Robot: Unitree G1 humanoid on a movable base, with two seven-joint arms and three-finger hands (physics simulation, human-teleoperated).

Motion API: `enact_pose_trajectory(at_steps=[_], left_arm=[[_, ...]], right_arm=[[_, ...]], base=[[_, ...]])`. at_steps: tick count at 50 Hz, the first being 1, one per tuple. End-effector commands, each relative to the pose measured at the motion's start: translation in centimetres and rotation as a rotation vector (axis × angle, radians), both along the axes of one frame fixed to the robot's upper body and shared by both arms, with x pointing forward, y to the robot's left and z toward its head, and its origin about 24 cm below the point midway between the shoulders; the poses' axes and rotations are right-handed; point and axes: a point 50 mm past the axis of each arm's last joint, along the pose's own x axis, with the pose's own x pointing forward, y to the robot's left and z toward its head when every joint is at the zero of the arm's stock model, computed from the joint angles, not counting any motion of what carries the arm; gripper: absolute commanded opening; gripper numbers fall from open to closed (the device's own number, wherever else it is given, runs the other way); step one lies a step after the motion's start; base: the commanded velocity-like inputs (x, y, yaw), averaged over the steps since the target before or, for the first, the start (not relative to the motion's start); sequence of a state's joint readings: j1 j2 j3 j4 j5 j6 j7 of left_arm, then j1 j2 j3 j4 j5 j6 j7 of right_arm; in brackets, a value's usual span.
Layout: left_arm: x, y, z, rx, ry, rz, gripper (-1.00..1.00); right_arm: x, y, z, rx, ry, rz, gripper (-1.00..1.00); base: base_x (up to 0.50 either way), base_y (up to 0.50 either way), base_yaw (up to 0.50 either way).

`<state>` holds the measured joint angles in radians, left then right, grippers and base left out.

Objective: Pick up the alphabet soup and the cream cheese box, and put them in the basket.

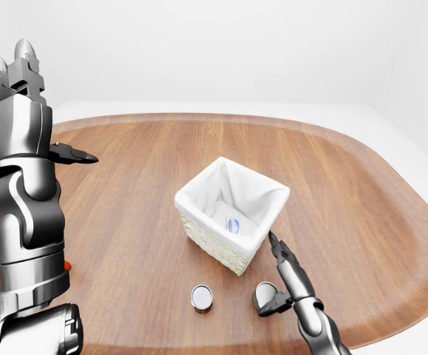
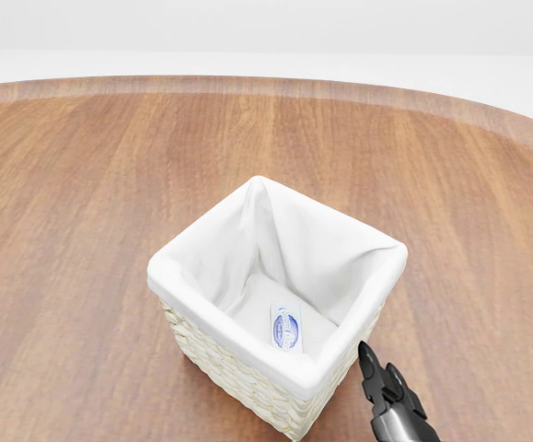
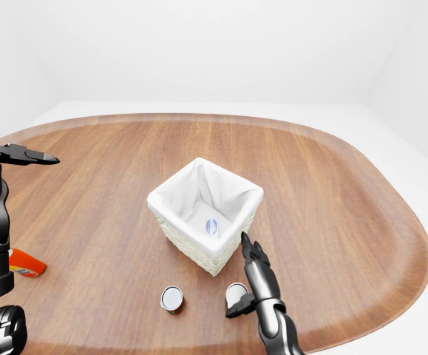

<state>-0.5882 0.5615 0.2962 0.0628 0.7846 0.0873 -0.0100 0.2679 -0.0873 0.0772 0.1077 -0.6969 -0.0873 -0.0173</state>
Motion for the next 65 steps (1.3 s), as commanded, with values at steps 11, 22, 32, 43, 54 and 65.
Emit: enact_pose_trajectory(at_steps=[11,22,32,43,54,65], left_arm=[[0.0,-0.1,0.2,0.006,0.0,-0.003,1.0],[-0.1,-0.1,0.2,0.008,-0.001,-0.003,1.0],[-0.1,-0.1,0.2,0.009,0.001,-0.004,1.0],[0.1,0.0,-0.1,-0.002,0.003,0.002,1.0],[0.0,-0.1,0.2,0.009,0.004,-0.003,1.0],[0.1,-0.1,0.0,0.004,0.004,0.0,1.0]], right_arm=[[-0.5,0.4,-1.6,-0.055,0.062,0.033,1.0],[-1.2,0.8,-1.9,-0.06,0.089,0.066,1.0],[-1.7,0.8,-2.5,-0.086,0.116,0.08,1.0],[-2.2,0.8,-3.1,-0.122,0.143,0.103,1.0],[-2.6,0.2,-3.6,-0.144,0.165,0.087,1.0],[-3.0,0.0,-4.2,-0.16,0.189,0.088,1.0]], base=[[0.0,0.0,0.0],[0.0,0.0,0.0],[0.0,0.0,0.0],[0.0,0.0,0.0],[0.0,0.0,0.0],[0.0,0.0,0.0]])
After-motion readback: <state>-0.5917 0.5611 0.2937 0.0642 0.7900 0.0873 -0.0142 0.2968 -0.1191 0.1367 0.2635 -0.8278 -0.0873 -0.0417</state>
